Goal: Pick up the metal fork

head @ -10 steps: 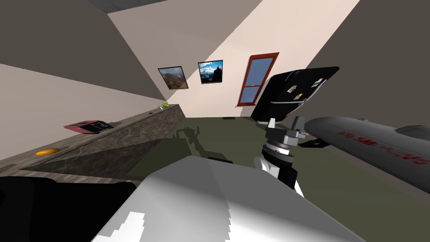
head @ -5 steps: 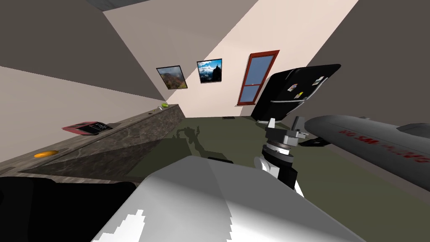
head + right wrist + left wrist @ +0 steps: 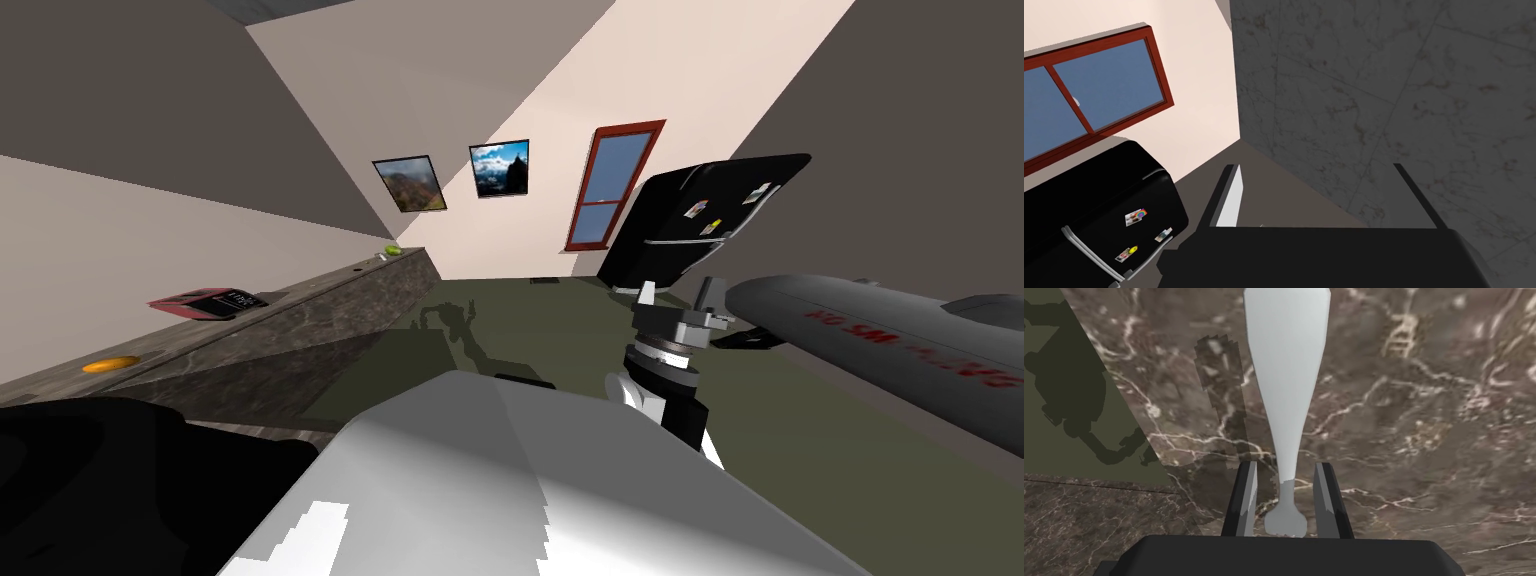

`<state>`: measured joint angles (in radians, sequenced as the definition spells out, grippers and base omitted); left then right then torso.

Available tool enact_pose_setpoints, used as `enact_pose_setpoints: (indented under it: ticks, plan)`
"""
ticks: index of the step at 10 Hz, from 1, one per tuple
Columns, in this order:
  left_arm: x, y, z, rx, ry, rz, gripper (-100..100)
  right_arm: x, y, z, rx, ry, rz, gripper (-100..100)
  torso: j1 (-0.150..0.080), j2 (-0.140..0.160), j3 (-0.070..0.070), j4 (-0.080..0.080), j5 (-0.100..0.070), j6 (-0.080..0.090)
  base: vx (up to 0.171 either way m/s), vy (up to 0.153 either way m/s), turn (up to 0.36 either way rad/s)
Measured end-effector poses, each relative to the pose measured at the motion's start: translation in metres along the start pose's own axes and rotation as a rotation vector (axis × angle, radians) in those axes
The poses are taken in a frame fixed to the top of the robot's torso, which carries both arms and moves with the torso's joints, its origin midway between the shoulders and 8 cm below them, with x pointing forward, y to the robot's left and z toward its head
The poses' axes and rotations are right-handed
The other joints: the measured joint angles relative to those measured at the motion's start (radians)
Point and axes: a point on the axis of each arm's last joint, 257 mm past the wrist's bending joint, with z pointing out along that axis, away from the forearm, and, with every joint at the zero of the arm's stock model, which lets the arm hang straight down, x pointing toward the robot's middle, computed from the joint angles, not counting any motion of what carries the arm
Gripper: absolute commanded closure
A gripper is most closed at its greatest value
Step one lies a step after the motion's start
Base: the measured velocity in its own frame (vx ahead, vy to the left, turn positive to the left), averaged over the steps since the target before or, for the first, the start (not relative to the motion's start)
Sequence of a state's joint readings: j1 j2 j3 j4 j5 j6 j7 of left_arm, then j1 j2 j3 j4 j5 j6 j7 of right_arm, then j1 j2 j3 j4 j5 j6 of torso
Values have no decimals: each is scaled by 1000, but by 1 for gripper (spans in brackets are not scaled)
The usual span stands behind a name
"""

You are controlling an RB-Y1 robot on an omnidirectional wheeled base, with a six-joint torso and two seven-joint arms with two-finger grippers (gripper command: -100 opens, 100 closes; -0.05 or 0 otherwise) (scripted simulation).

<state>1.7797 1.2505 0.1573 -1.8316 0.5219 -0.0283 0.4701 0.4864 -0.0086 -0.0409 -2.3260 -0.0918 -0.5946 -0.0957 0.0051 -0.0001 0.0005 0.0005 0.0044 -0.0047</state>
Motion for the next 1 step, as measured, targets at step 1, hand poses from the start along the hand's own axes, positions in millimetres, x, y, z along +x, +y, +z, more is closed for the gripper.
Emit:
enact_pose_setpoints:
  ticks: [1]
  plan:
    - [0,-1,0,1,0,0,0,0,0,0,0,0,0,0,1,0,0,0,0,0,0,0,0]
